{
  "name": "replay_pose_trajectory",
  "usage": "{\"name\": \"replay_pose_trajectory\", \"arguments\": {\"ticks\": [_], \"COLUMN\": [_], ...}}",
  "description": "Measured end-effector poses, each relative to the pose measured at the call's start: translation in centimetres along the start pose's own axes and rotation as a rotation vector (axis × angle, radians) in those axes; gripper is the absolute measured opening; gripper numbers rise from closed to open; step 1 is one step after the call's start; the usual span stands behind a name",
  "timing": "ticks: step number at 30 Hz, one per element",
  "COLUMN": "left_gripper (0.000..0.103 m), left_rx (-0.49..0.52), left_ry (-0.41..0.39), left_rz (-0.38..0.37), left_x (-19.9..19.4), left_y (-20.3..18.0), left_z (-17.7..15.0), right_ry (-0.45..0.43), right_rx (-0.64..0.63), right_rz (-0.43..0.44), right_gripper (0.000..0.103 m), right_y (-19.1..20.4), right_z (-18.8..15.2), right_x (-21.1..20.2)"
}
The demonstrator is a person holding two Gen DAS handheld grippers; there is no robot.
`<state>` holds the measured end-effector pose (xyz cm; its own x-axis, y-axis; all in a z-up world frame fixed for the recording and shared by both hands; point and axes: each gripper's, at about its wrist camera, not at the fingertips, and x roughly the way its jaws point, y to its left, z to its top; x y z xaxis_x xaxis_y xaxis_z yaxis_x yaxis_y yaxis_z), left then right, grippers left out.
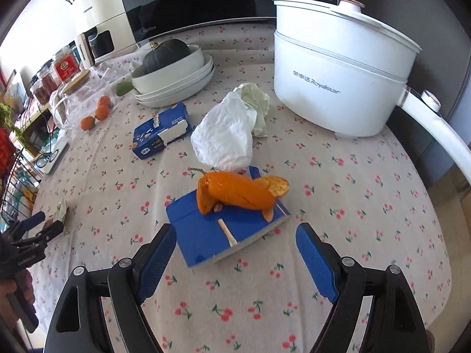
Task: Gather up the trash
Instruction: 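Reach the left tool to the white nut snack bag and grasp it, then grasp the orange peel with the right tool while the left tool holds the bag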
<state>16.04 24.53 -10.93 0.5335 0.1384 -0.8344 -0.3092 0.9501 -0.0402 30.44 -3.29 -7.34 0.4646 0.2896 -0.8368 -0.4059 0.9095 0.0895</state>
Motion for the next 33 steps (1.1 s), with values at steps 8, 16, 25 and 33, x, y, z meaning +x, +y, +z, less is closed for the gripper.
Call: {"name": "replay_pose_trajectory", "arguments": {"ticks": [8, 16, 25, 33], "left_gripper": [0.078, 0.065, 0.036, 0.027], "left_rx": [0.054, 0.067, 0.068, 0.029], "left_ry": [-0.004, -0.025, -0.032, -0.005], "left_rz": [0.041, 0.022, 0.011, -0.005], "left_x": [1.0, 1.0, 0.7, 0.3], "left_y": [-1.4, -1.7, -2.7, -3.9], "left_z": [-0.4, -0.5, -0.7, -0.3], "right_ry": [-0.014, -0.056, -0.061, -0.074], "right_rx": [-0.002, -0.006, -0.026, -0.049], "right_rz": [-0.023, -0.033, -0.030, -0.006], "right_gripper": [0.084, 0.058, 0.039, 0.036], "right_y": [0.6, 0.8, 0.1, 0.2], "right_z": [1.2, 1.2, 0.7, 0.1], "right_x": [4.1, 4.8, 3.3, 0.4]}}
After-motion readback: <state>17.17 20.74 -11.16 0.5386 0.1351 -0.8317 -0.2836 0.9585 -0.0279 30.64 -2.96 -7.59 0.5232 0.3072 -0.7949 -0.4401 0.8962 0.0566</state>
